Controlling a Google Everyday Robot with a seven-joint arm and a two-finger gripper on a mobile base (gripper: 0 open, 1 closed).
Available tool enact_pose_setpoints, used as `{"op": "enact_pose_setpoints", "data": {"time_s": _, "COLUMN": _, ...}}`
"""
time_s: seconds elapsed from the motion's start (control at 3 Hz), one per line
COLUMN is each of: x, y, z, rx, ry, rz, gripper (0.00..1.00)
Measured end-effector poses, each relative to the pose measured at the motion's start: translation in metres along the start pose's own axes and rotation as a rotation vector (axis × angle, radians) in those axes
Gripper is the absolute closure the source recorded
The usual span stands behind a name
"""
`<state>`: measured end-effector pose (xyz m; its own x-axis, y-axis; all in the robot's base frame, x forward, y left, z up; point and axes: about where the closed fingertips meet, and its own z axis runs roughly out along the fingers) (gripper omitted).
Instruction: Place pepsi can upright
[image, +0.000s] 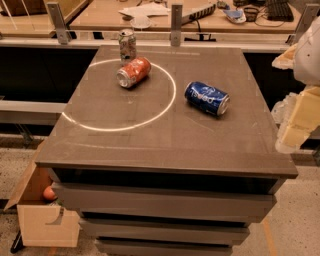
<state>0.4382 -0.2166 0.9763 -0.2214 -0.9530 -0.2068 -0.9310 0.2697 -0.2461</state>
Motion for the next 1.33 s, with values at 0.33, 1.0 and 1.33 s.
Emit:
{"op": "enact_pose_setpoints", "data": {"time_s": 0.33, "x": 0.000, "y": -0.001, "z": 0.000, "rx": 0.002, "ry": 0.000, "rz": 0.007, "gripper": 0.00}}
{"op": "enact_pose_setpoints", "data": {"time_s": 1.0, "x": -0.001, "y": -0.050, "z": 0.023, "rx": 0.055, "ry": 0.031, "rz": 0.211, "gripper": 0.00}}
{"op": "enact_pose_setpoints", "data": {"time_s": 1.33, "x": -0.004, "y": -0.086, "z": 0.053, "rx": 0.070, "ry": 0.070, "rz": 0.305, "gripper": 0.00}}
